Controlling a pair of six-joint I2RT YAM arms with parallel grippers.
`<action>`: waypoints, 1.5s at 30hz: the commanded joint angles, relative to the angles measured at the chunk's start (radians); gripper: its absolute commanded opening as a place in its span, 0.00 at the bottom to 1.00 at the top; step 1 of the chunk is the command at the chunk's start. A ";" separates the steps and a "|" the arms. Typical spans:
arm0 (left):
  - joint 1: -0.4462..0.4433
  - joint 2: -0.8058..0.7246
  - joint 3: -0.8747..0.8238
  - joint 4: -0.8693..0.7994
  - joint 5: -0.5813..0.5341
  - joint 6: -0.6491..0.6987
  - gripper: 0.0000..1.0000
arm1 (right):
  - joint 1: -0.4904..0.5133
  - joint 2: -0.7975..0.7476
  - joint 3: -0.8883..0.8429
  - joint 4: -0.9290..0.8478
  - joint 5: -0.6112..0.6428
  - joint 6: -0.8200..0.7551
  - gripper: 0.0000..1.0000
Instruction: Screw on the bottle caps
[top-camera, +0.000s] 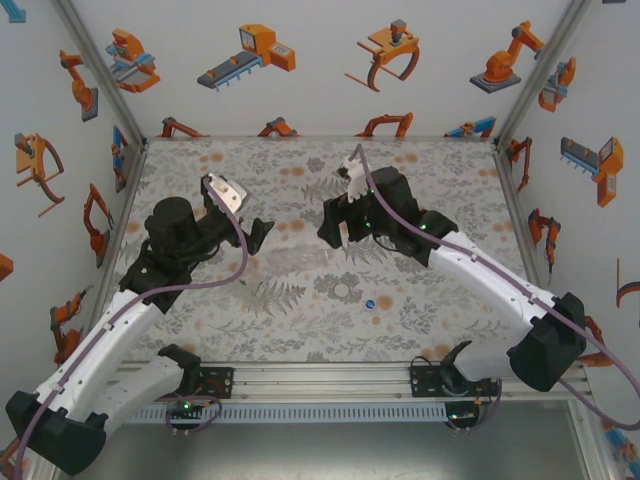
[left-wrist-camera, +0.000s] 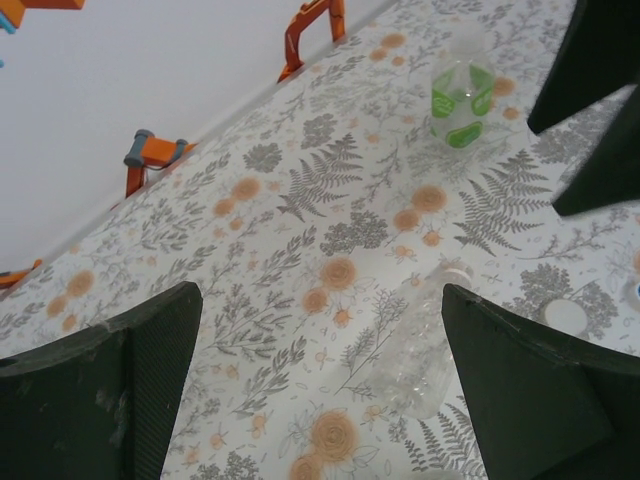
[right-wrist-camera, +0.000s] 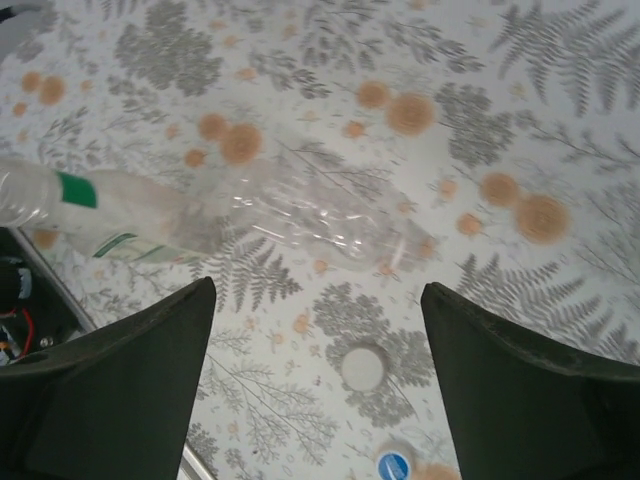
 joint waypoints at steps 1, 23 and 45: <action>0.010 -0.021 -0.019 0.045 -0.051 -0.005 0.97 | 0.063 -0.020 -0.066 0.166 0.029 0.007 0.86; 0.067 -0.043 -0.048 0.094 -0.180 -0.044 0.97 | 0.420 0.270 -0.360 1.095 0.128 -0.162 0.89; 0.092 -0.039 -0.044 0.095 -0.143 -0.064 0.97 | 0.473 0.564 -0.195 1.217 0.240 -0.096 0.84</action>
